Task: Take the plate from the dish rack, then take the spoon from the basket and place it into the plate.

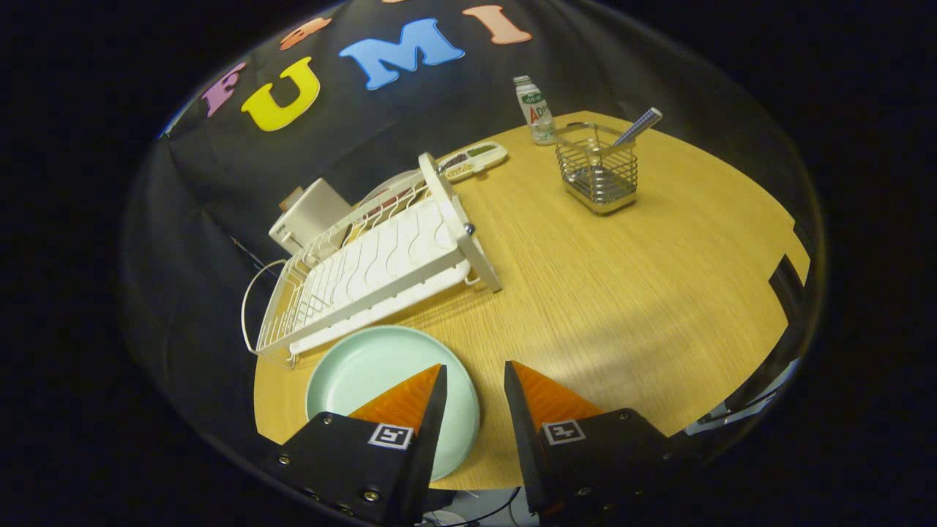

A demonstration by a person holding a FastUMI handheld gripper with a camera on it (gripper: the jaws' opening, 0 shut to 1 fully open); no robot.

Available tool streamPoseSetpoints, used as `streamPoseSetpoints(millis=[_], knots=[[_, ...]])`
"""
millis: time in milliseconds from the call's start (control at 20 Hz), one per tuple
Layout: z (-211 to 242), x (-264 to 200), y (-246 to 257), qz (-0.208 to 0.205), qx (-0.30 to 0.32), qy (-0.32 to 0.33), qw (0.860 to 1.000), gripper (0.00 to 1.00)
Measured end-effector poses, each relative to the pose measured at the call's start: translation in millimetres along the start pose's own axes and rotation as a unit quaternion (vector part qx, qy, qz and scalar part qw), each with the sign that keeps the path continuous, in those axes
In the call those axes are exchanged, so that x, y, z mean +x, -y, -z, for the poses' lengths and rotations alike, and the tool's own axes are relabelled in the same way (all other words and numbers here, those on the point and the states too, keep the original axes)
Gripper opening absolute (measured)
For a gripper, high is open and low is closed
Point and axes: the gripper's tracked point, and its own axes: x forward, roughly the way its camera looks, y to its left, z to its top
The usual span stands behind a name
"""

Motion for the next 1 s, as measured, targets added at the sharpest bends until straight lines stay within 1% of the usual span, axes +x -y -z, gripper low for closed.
streamPoseSetpoints(millis=[150,250,400,550,750,1000], knots=[[-52,-14,20,0.025,0.024,0.072,0.997,0.5],[-87,-23,38,0.048,0.039,0.117,0.991,0.5],[-129,-28,65,0.082,0.061,0.164,0.981,0.5],[-159,-25,92,0.11,0.075,0.192,0.972,0.5],[-187,-12,118,0.135,0.098,0.209,0.963,0.5],[-209,11,145,0.162,0.13,0.221,0.953,0.5]])
